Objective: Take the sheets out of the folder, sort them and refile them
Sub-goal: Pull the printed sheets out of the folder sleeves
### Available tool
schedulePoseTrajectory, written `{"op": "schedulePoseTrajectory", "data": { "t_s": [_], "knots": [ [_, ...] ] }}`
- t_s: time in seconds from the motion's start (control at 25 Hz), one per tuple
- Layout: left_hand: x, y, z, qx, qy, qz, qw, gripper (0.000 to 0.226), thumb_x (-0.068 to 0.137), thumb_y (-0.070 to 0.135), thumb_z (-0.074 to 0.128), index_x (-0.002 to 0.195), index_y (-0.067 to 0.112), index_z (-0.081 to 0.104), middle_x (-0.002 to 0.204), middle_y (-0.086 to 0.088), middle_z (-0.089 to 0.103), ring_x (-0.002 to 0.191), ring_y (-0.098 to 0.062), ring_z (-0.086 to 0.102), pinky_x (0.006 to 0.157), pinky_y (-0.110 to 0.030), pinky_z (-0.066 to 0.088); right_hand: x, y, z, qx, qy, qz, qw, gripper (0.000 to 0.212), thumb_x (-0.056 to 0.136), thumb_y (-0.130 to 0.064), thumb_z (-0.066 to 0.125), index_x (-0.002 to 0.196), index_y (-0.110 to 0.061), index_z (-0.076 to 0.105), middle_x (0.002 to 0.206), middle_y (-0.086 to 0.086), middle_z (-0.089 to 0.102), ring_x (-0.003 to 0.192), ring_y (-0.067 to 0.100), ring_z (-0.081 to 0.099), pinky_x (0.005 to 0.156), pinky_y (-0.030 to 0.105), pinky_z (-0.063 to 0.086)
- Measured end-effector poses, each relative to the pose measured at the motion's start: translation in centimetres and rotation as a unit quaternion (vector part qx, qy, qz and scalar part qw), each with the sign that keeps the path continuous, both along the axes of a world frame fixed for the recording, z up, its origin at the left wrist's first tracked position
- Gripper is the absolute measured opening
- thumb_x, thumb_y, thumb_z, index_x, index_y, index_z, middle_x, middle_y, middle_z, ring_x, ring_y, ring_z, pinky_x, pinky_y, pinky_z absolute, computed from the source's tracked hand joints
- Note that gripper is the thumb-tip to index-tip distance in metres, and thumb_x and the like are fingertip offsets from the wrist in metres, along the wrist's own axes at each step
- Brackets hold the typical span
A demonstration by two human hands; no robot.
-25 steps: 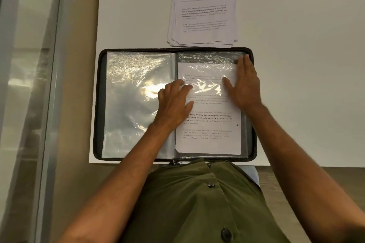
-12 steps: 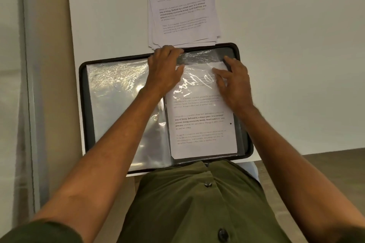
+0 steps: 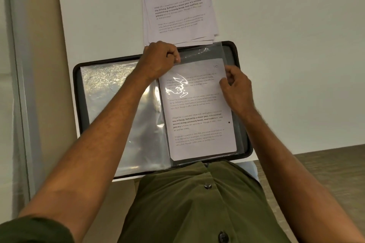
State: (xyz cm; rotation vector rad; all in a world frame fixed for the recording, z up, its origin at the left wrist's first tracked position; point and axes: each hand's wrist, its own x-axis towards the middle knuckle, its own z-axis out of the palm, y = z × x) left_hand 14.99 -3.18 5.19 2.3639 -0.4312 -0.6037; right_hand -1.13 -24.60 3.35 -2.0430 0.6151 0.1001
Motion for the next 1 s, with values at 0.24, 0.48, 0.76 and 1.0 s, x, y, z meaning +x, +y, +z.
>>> {"op": "schedulePoseTrajectory", "data": {
  "t_s": [0.24, 0.48, 0.76, 1.0],
  "knots": [
    [0.4, -0.5, -0.1, 0.034, 0.027, -0.056, 0.997, 0.022, 0.094, 0.017, 0.068, 0.109, 0.029, 0.078, 0.109, 0.012, 0.074, 0.101, -0.009, 0.067, 0.098, -0.037, 0.054, 0.3, 0.5, 0.8, 0.08, -0.023, -0.033, 0.996, 0.022, 0.105, -0.014, 0.052, 0.122, -0.015, 0.066, 0.11, -0.009, 0.072, 0.088, 0.002, 0.072, 0.071, 0.018, 0.059],
    [0.1, -1.7, 0.0, 0.068, 0.023, -0.105, 0.992, 0.012, 0.09, 0.02, 0.076, 0.101, 0.023, 0.078, 0.101, 0.009, 0.073, 0.093, -0.011, 0.067, 0.088, -0.042, 0.057, 0.3, 1.1, 1.0, 0.117, -0.04, -0.056, 0.991, 0.016, 0.105, -0.015, 0.053, 0.112, -0.018, 0.068, 0.102, -0.01, 0.073, 0.084, 0.009, 0.073, 0.068, 0.022, 0.059],
    [0.1, -2.2, 0.1, 0.033, -0.021, -0.021, 0.999, 0.008, 0.097, 0.026, 0.064, 0.097, 0.023, 0.071, 0.094, 0.008, 0.07, 0.088, -0.014, 0.064, 0.076, -0.034, 0.051, -0.1, 0.4, 1.0, 0.124, -0.015, -0.051, 0.991, 0.023, 0.103, -0.01, 0.055, 0.123, -0.017, 0.062, 0.11, -0.008, 0.071, 0.088, 0.002, 0.072, 0.069, 0.019, 0.058],
    [1.3, -2.9, 0.5, -0.123, -0.037, 0.135, 0.982, 0.011, 0.106, 0.023, 0.054, 0.096, 0.02, 0.057, 0.091, 0.007, 0.067, 0.067, -0.01, 0.073, 0.066, -0.035, 0.06, -0.5, 0.0, 0.8, 0.135, 0.03, -0.026, 0.99, 0.028, 0.104, -0.016, 0.059, 0.126, -0.033, 0.054, 0.119, -0.019, 0.066, 0.097, 0.008, 0.072, 0.074, 0.02, 0.061]
  ]
}}
